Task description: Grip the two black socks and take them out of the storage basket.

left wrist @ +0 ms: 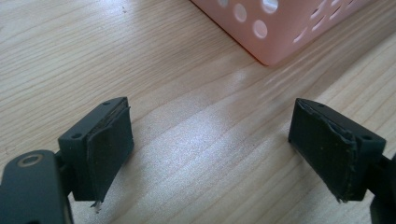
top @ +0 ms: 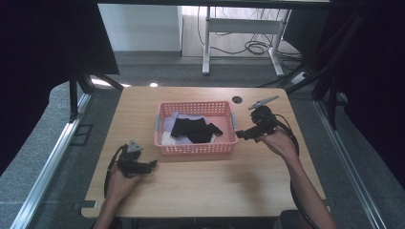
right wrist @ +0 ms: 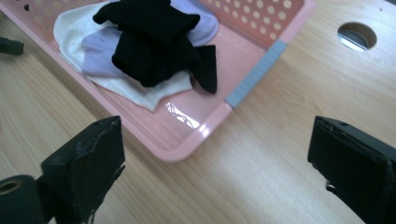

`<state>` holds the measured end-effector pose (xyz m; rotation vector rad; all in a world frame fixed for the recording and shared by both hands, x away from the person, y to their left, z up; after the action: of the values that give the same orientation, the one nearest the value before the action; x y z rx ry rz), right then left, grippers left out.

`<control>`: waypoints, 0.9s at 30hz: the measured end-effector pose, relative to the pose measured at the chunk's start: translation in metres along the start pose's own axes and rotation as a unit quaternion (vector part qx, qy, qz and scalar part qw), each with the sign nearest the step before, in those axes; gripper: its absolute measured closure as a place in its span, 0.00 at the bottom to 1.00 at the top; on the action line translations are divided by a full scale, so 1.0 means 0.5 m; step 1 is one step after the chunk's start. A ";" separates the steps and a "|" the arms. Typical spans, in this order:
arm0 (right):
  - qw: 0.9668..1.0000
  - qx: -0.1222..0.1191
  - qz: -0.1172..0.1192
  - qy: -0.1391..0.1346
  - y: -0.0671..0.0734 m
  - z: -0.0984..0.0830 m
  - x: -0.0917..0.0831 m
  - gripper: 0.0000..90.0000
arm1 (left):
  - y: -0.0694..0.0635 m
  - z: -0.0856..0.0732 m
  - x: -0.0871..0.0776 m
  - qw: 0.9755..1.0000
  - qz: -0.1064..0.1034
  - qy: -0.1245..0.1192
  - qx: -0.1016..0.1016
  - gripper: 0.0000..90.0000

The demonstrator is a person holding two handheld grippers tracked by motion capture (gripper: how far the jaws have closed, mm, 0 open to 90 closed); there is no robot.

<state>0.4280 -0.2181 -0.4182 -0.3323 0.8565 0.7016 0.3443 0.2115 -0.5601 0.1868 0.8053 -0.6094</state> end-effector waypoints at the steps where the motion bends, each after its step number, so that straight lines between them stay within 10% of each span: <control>1: 1.000 -0.004 0.001 0.002 0.001 0.008 0.004 0.07 | 0.000 0.000 0.000 1.000 0.000 0.000 0.000 0.15; 27: 0.998 -0.047 0.040 0.009 0.081 0.159 0.138 0.28 | 0.001 0.000 0.000 1.000 -0.003 -0.002 -0.004 0.15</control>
<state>0.4770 -0.1166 -0.4226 -0.3907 0.8594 0.8162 0.3444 0.2119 -0.5602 0.1751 0.8048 -0.6113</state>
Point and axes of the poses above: each handheld gripper's, and its own axes: x roughly forward along the jaws, z roughly out of its top, y roughly to its left, the point moved 2 cm from there along x, roughly forward along the jaws, and after that the axes turned 3 degrees about -z, right-handed, at the moved point
